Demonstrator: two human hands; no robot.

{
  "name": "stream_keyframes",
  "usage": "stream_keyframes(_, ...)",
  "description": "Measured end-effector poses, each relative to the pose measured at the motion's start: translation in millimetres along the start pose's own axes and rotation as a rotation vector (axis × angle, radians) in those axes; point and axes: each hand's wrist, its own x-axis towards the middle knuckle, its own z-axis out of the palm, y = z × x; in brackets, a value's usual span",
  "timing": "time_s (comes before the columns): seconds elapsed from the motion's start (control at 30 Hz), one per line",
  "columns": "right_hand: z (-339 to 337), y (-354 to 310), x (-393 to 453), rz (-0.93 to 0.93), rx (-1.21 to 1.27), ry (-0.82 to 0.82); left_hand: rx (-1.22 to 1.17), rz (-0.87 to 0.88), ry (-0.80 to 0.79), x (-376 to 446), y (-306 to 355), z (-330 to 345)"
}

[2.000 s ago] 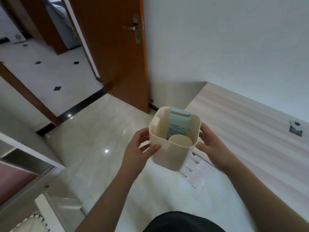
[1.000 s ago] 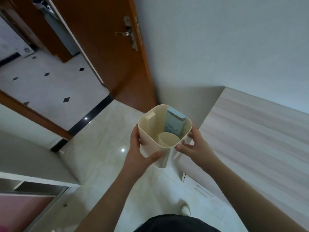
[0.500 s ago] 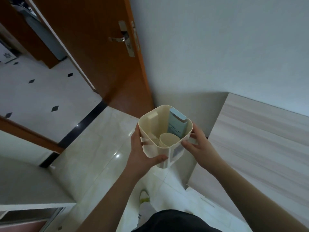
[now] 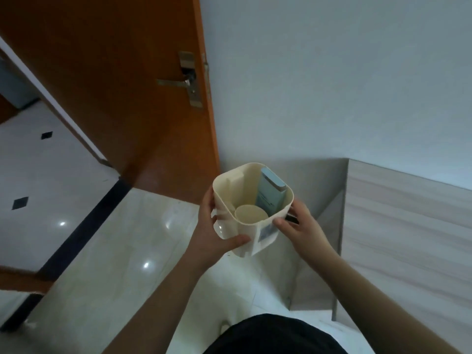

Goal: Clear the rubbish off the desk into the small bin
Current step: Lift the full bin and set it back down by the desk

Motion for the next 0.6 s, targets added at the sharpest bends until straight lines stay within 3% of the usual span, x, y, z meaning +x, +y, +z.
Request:
stream_keyframes(0.17, -10, 8, 11, 0.030, -0.007, 0.134, -0.004, 0.023, -0.152, 44, -5, 6)
stream_keyframes(0.6, -104, 55, 59, 0.064, 0.048, 0.518, 0.028, 0.000, -0.558, 168, -1, 119)
